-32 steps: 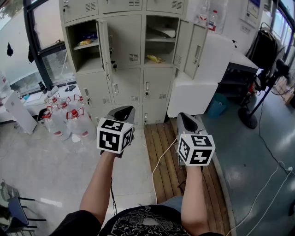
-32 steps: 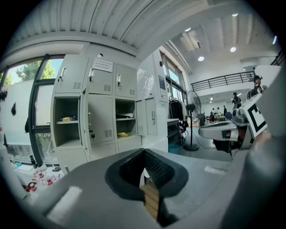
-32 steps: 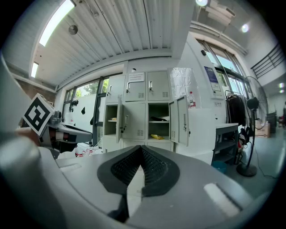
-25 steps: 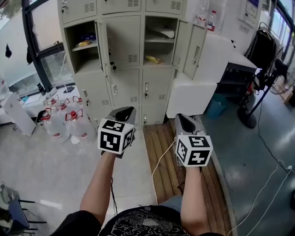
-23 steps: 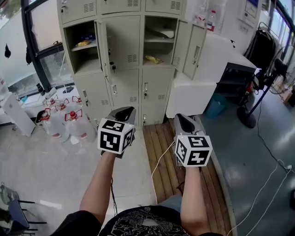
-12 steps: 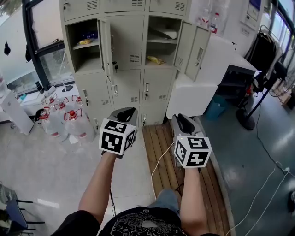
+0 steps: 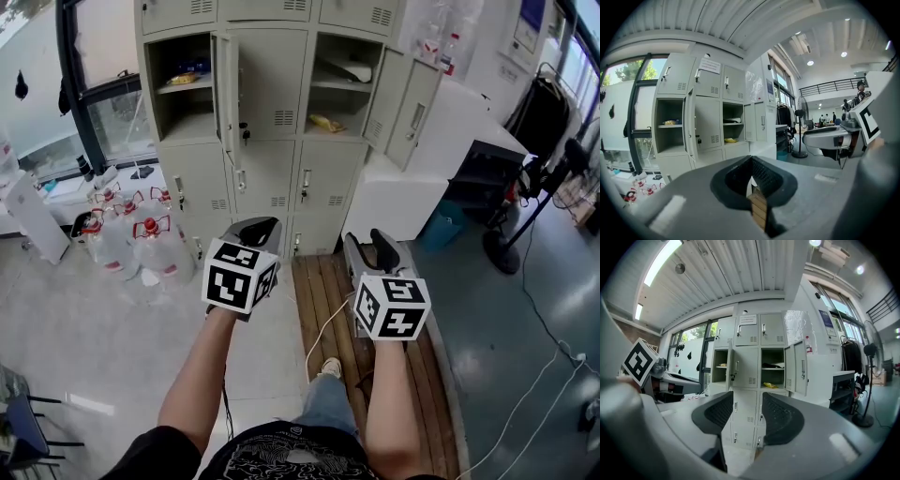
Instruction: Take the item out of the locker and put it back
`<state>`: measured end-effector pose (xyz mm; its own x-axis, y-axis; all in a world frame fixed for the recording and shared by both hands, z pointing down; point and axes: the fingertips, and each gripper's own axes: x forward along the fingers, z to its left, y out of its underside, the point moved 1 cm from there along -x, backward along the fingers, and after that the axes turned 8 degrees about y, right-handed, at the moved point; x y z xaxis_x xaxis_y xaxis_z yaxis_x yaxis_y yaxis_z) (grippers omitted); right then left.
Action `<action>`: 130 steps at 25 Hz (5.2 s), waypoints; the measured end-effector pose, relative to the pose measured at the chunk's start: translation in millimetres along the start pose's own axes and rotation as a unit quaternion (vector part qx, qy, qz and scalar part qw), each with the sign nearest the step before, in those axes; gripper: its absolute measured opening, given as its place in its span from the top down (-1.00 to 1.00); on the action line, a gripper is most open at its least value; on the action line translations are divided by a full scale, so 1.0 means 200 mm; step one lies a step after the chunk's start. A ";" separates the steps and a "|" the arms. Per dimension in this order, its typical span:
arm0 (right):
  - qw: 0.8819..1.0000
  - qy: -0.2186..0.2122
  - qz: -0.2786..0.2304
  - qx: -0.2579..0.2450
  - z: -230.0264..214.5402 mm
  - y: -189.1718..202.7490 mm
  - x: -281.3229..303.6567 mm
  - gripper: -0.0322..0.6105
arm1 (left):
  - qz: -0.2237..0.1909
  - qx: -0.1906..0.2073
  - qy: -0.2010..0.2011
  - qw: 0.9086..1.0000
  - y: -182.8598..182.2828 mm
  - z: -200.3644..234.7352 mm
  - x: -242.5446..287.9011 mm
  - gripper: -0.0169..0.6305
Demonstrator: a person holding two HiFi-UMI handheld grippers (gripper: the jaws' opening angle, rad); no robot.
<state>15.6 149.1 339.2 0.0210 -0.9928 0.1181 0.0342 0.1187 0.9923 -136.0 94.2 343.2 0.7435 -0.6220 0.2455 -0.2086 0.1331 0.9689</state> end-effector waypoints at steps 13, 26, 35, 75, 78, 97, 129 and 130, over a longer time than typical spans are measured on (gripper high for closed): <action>1.000 -0.014 -0.001 0.015 -0.14 0.02 0.28 -0.22 | 0.015 0.000 -0.012 1.000 -0.01 0.12 0.27 0.95; 0.999 -0.041 0.003 0.024 -0.41 -0.03 0.90 -0.33 | 0.023 -0.006 -0.030 0.999 -0.14 0.38 0.83 0.95; 0.997 -0.074 0.013 0.015 -0.60 -0.09 1.42 -0.34 | 0.028 -0.015 -0.056 0.998 -0.25 0.58 1.25 0.95; 0.990 -0.128 0.056 -0.020 -0.62 -0.07 2.74 -0.26 | 0.029 -0.033 -0.122 0.992 -0.41 1.41 1.94 0.95; 0.991 -0.115 0.063 -0.028 -0.62 -0.05 2.88 -0.22 | 0.029 -0.027 -0.114 0.993 -0.43 1.48 1.98 0.95; 0.985 -0.063 0.137 -0.088 -0.58 0.13 3.32 0.07 | 0.029 0.000 -0.060 0.998 -0.50 1.68 2.07 0.95; 0.978 -0.039 0.147 -0.145 -0.63 0.14 3.33 0.74 | 0.024 -0.014 -0.081 0.996 -0.50 1.69 2.02 0.95; 0.978 -0.040 0.144 -0.145 -0.63 0.13 3.32 0.75 | 0.024 -0.015 -0.082 0.996 -0.50 1.69 2.01 0.95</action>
<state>156.7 -504.0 439.4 -0.0068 -0.9140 0.4057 0.3206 0.3823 0.8666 -30.0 -429.8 334.7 0.6185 -0.7321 0.2854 -0.2208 0.1867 0.9573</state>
